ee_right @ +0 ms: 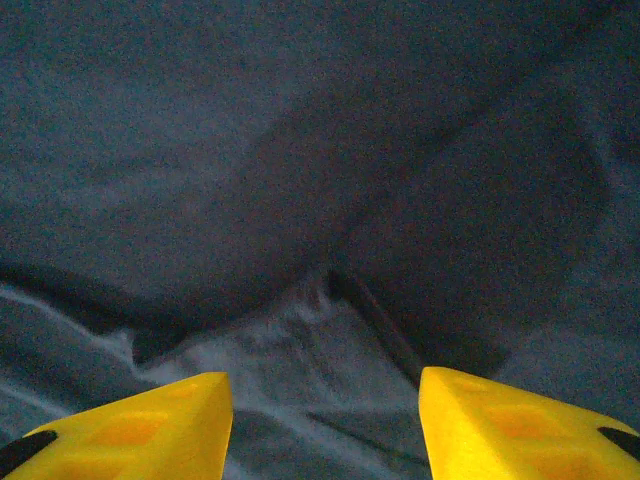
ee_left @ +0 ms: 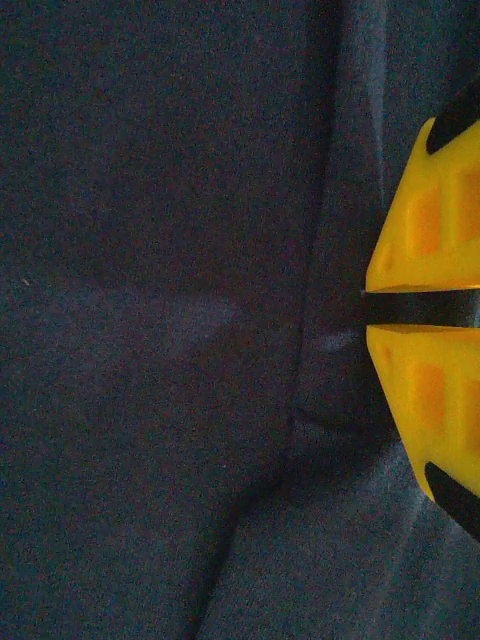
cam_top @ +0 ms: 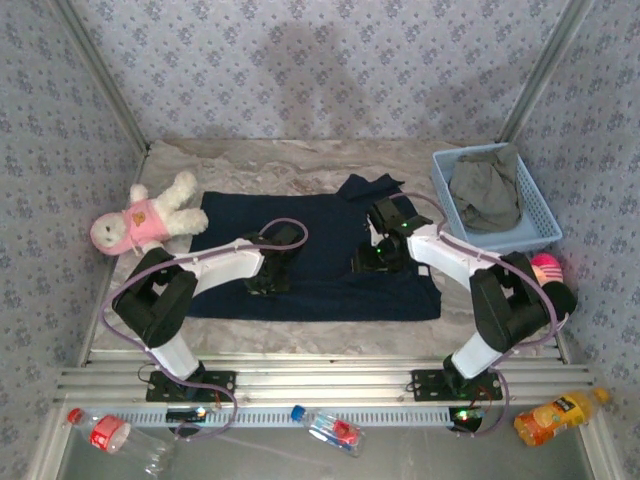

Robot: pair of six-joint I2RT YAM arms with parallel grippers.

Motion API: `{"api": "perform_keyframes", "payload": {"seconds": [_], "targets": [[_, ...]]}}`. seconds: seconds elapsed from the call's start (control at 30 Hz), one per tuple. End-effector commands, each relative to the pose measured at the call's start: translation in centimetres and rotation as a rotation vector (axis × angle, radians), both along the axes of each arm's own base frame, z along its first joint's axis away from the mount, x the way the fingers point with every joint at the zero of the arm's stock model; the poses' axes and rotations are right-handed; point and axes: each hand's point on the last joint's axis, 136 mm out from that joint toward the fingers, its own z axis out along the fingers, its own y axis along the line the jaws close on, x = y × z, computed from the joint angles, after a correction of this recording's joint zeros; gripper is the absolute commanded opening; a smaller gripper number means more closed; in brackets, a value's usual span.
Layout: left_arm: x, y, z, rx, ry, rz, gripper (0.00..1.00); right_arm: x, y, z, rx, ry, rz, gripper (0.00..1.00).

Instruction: Fold and stack the mixed laundry pile

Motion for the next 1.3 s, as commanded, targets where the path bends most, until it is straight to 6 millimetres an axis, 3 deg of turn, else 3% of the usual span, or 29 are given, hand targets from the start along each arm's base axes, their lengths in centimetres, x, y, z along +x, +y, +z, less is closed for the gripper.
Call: {"api": "perform_keyframes", "payload": {"seconds": [0.0,0.13,0.33,0.5,0.6,0.7,0.8,0.87,0.93,1.0,1.07,1.17,1.27], "targets": [[-0.3,0.6,0.2,0.038,0.016,-0.011,0.17,1.3,0.7,-0.6,0.012,-0.030,0.032,0.53],[-0.7,1.0,0.2,0.043,0.017,-0.003,0.17,2.6,1.3,-0.8,0.001,-0.052,0.043,0.47],[-1.0,1.4,0.1,0.045,0.017,0.003,0.17,2.4,1.5,-1.0,-0.030,-0.038,0.058,0.10],[-1.2,1.5,-0.1,0.046,0.020,0.007,0.17,3.6,2.4,1.8,-0.019,-0.117,0.064,0.01],[-1.2,1.5,-0.2,0.044,0.018,0.012,0.17,5.4,4.3,4.1,0.006,-0.201,0.099,0.00],[-1.3,1.5,-0.3,0.041,0.018,0.017,0.17,7.0,6.3,4.5,0.002,-0.245,0.168,0.00],[-1.3,1.5,-0.4,0.039,0.021,0.024,0.17,9.0,7.0,3.1,-0.053,-0.257,0.198,0.19],[-1.3,1.4,-0.4,0.036,0.021,0.025,0.17,10.3,7.0,2.9,-0.084,-0.263,0.195,0.27],[-1.3,1.4,-0.3,0.037,0.022,0.025,0.17,11.1,7.0,3.6,-0.089,-0.280,0.187,0.52],[-1.3,1.5,-0.2,0.039,0.022,0.028,0.17,10.9,6.6,4.6,-0.099,-0.292,0.182,0.64],[-1.4,1.6,0.1,0.038,0.019,0.030,0.17,10.0,5.6,5.3,-0.117,-0.294,0.174,0.68],[-1.5,2.0,1.1,0.043,0.008,0.022,0.17,8.0,2.6,5.3,-0.178,-0.280,0.103,0.67],[-1.7,2.8,1.9,0.070,-0.009,0.002,0.18,4.5,-1.1,3.4,-0.213,-0.172,-0.002,0.64]]}}
